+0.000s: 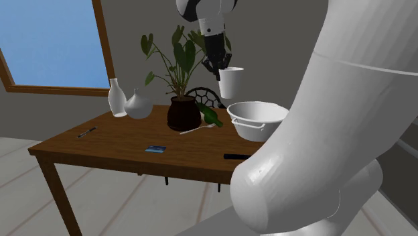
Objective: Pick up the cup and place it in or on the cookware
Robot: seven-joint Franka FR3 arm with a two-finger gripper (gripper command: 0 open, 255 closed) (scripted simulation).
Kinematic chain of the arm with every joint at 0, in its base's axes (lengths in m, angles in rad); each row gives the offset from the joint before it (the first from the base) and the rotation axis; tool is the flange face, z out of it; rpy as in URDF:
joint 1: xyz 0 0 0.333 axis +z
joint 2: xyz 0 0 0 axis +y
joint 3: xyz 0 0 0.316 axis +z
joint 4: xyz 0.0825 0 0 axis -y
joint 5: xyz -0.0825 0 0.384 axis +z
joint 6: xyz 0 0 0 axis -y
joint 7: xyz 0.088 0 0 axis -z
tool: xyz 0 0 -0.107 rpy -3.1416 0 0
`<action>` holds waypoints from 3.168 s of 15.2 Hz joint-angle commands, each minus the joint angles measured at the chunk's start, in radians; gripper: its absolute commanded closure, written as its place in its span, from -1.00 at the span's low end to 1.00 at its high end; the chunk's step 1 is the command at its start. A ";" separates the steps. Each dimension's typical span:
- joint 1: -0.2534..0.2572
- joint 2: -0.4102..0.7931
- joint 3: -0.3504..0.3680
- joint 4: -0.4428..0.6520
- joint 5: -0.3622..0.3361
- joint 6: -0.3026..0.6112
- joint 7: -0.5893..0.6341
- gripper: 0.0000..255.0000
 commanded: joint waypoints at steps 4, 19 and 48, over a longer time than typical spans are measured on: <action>-0.050 0.045 -0.073 0.061 0.000 0.011 -0.124 1.00; -0.142 0.176 -0.190 0.147 0.031 0.096 -0.327 1.00; -0.139 0.168 -0.187 0.020 0.020 0.212 -0.297 -1.00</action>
